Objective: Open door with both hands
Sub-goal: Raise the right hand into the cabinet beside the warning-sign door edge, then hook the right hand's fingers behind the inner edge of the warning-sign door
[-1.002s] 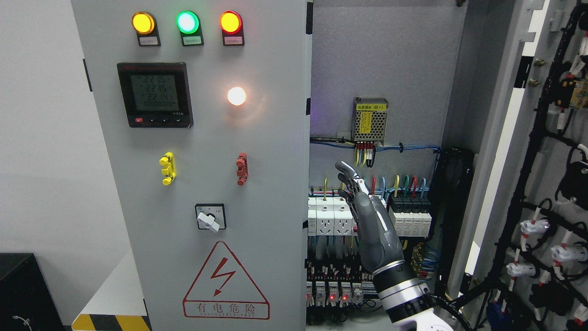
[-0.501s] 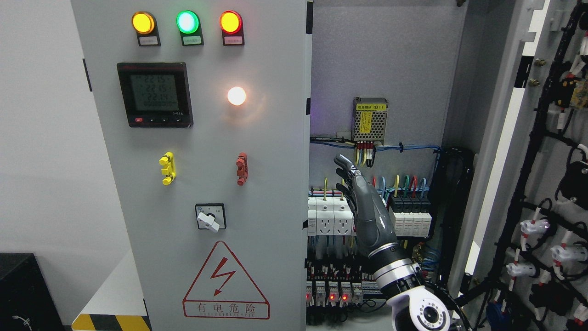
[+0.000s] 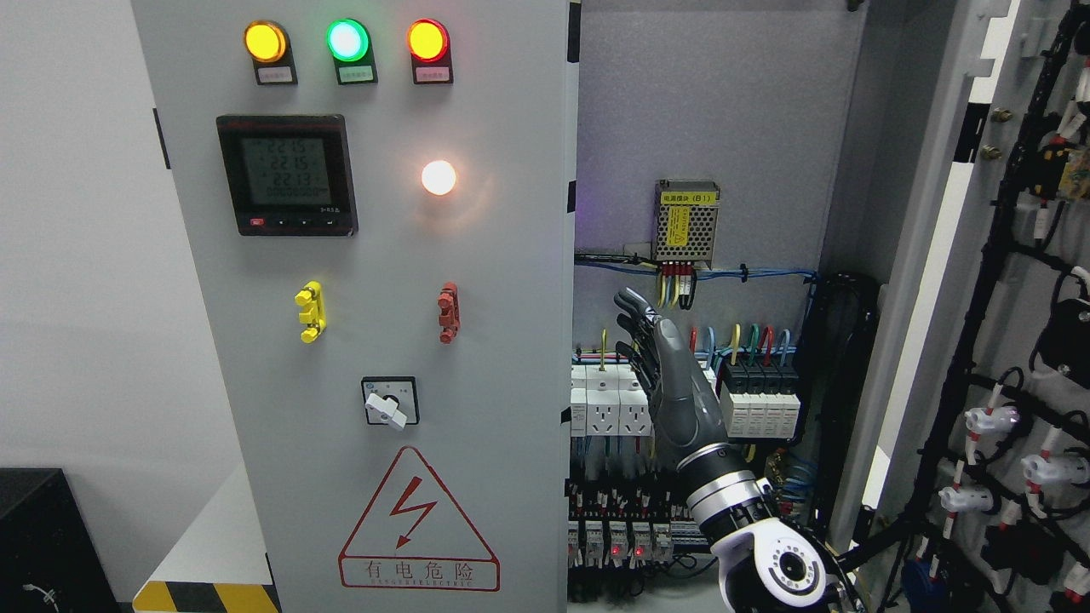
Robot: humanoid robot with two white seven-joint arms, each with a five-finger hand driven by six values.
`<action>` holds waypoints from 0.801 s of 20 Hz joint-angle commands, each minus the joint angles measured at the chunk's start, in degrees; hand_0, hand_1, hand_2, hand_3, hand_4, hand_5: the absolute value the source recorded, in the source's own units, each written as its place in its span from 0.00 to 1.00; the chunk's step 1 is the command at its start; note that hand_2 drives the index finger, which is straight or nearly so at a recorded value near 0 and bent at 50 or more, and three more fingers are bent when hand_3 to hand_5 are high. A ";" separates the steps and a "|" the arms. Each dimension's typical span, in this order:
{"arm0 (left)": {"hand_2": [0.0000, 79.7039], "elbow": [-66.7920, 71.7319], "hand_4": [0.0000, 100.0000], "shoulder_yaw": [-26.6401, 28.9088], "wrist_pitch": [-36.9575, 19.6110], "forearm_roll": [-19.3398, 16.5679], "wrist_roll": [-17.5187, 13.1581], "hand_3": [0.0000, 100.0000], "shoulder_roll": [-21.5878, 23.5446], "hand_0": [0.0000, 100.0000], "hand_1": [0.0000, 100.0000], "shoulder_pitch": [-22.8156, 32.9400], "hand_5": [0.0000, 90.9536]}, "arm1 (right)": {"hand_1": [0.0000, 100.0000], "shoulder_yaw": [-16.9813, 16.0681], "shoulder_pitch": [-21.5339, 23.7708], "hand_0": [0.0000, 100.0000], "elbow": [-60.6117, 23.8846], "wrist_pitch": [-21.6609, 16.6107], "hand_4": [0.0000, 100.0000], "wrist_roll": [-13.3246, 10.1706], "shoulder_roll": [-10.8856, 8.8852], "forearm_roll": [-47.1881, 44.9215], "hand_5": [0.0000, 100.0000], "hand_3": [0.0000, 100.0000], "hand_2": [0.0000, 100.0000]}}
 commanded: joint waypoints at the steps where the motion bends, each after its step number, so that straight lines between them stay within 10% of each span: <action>1: 0.00 0.10 0.00 -0.19 -0.04 0.70 0.19 0.00 -0.62 0.00 0.00 -0.78 0.00 | 0.00 0.13 -0.63 0.00 2.63 0.18 0.00 1.75 -1.70 -6.62 0.00 0.00 0.00; 10: 0.00 0.27 0.00 -0.19 -0.04 0.97 0.10 0.00 -0.62 0.00 0.00 -0.69 0.00 | 0.00 0.04 -3.27 0.00 4.47 2.99 0.00 10.10 -3.91 -7.61 0.00 0.00 0.00; 16: 0.00 0.27 0.00 -0.19 0.05 0.88 0.10 0.00 -0.62 0.00 0.00 -0.69 0.00 | 0.00 -0.49 -4.58 0.00 5.70 2.90 0.00 10.99 -3.99 -7.61 0.00 0.00 0.00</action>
